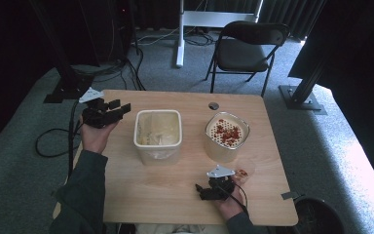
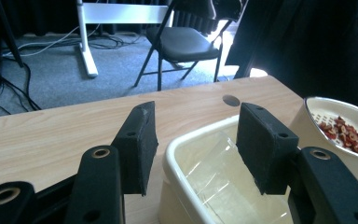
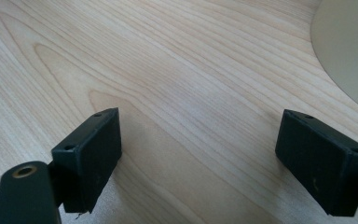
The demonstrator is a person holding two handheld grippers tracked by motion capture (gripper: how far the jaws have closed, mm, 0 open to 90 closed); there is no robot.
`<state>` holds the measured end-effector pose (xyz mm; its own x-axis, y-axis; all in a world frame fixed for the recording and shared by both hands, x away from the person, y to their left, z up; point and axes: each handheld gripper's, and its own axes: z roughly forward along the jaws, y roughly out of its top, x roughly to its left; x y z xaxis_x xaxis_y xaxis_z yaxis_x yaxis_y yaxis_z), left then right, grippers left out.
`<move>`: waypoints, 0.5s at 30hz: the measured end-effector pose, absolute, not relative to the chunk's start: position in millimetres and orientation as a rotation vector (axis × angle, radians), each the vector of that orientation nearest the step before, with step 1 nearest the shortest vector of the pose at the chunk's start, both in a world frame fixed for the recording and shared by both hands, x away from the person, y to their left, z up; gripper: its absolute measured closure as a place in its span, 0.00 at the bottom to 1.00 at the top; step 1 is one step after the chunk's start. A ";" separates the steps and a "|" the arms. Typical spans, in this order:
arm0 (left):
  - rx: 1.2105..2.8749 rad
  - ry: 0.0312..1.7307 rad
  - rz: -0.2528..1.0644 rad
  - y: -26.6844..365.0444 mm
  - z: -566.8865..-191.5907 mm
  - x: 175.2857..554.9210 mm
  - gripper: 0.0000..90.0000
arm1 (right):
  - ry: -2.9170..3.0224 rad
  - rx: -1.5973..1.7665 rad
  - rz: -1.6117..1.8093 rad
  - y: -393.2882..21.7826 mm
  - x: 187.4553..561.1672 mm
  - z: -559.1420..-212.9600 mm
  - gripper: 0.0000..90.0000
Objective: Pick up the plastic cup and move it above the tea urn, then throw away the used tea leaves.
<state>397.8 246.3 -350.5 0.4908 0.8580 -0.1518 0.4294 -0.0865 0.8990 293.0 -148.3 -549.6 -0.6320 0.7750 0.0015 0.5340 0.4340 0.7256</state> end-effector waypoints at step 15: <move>1.745 1.058 0.573 224.8 -368.3 382.3 0.53 | 2.355 1.122 1.014 -148.4 292.3 -549.5 0.16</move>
